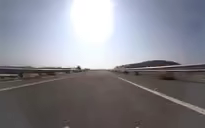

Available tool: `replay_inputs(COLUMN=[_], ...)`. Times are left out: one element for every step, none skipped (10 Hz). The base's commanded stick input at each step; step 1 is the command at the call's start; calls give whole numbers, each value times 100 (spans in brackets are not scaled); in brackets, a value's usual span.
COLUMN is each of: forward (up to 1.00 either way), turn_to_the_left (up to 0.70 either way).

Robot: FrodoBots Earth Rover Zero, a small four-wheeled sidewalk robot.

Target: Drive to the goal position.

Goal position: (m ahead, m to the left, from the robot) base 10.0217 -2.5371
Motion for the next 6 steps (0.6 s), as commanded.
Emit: replay_inputs(forward=[100,100,100,100,100,100], turn_to_the_left=[0,0,0,0,0,0])
